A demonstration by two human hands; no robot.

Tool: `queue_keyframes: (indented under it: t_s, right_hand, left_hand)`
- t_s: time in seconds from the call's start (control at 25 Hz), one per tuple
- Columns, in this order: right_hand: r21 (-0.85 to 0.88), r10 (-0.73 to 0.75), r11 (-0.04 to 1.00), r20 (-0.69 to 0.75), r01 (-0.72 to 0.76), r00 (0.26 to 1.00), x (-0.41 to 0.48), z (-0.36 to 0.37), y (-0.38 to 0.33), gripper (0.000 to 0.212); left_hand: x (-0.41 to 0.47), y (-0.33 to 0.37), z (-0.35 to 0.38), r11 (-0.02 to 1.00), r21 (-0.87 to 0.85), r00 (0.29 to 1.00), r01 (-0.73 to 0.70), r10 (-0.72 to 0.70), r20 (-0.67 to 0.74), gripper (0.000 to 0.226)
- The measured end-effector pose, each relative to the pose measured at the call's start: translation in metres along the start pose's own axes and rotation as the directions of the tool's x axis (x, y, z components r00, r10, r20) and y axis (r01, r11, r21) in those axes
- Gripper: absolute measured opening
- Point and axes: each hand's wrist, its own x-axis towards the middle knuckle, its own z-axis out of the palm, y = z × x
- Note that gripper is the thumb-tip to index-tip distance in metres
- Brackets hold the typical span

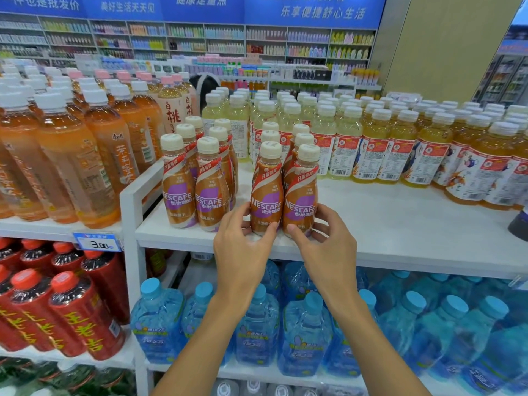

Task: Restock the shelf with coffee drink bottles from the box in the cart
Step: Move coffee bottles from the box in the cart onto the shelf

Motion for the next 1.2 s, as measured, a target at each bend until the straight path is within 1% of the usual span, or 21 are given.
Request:
queue_keyframes:
  t_s: [0.24, 0.64, 0.84, 1.04, 1.2]
  right_hand:
    - [-0.006, -0.009, 1.0, -0.007, 0.009, 1.0, 0.0, 0.002, 0.0, 0.061]
    - [-0.015, -0.003, 1.0, -0.003, 0.003, 1.0, -0.002, 0.003, -0.001, 0.06]
    - [-0.043, 0.001, 0.999, -0.03, -0.002, 1.0, -0.005, 0.008, -0.003, 0.059]
    - [-0.094, -0.013, 0.996, -0.053, 0.008, 0.998, -0.007, 0.012, -0.001, 0.055]
    - [-0.184, -0.026, 0.983, -0.01, 0.023, 1.0, -0.011, 0.013, 0.0, 0.062]
  left_hand:
    - [0.001, 0.0, -0.001, 1.0, -0.027, 1.0, 0.011, -0.01, 0.003, 0.06]
    - [0.001, 0.001, -0.004, 1.0, 0.005, 0.999, 0.017, -0.017, 0.041, 0.06]
    - [-0.001, 0.001, -0.002, 0.999, 0.025, 0.997, 0.038, -0.04, 0.07, 0.059]
    - [-0.001, -0.005, 0.001, 0.999, 0.017, 0.996, 0.032, -0.034, 0.077, 0.057]
    - [-0.002, -0.004, 0.001, 0.998, 0.05, 0.995, 0.033, -0.037, 0.096, 0.059]
